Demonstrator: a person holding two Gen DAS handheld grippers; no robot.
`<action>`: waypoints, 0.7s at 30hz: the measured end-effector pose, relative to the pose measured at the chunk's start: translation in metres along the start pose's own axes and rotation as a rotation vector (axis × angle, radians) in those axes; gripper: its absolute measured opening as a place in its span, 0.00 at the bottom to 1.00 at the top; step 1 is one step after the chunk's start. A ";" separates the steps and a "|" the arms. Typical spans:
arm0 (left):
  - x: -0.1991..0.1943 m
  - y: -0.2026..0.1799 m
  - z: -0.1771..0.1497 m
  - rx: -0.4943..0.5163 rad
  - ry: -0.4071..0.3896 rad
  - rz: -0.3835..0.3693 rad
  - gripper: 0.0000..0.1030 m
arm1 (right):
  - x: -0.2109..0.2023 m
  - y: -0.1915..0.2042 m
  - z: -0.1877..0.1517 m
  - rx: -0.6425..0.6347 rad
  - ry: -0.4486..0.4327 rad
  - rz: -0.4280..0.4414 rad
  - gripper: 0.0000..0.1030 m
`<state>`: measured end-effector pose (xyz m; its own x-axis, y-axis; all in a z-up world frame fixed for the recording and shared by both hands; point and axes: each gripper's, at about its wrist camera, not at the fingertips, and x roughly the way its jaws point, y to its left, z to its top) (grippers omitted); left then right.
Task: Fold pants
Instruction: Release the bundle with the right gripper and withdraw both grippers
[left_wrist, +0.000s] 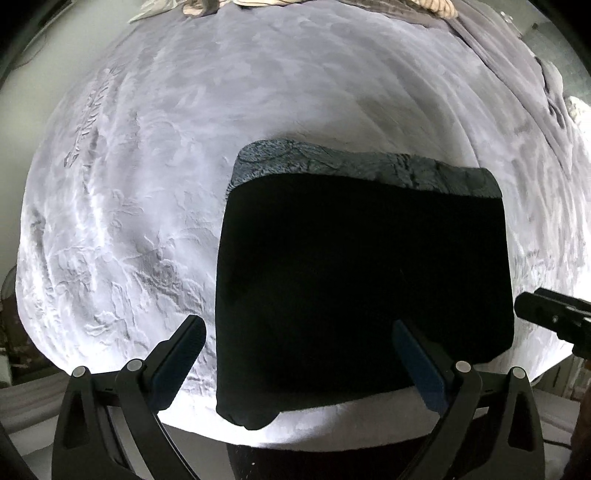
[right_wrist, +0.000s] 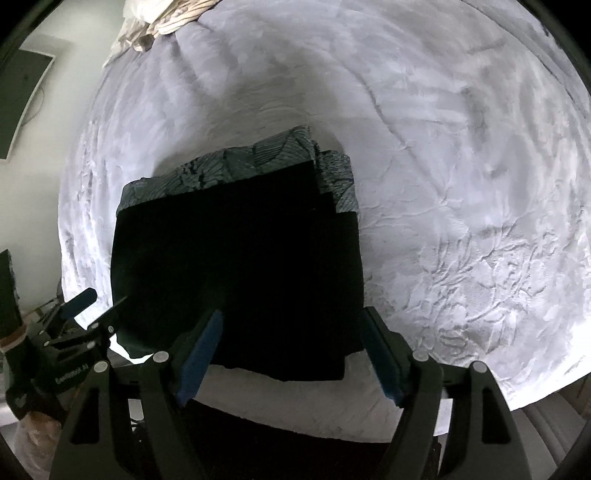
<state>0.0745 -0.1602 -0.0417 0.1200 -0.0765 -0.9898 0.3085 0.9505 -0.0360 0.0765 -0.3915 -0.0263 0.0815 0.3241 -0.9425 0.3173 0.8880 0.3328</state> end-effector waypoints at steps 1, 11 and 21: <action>-0.001 -0.001 -0.001 0.005 0.003 0.002 0.99 | -0.001 0.001 0.000 -0.003 -0.001 -0.007 0.77; -0.017 -0.012 -0.003 0.007 -0.017 -0.001 0.99 | -0.006 0.025 0.000 -0.060 -0.033 -0.115 0.82; -0.023 -0.020 0.001 0.027 -0.031 0.021 0.99 | -0.016 0.039 0.000 -0.098 -0.081 -0.181 1.00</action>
<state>0.0663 -0.1773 -0.0178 0.1562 -0.0666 -0.9855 0.3311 0.9435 -0.0113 0.0880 -0.3616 0.0014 0.1083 0.1327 -0.9852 0.2410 0.9580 0.1555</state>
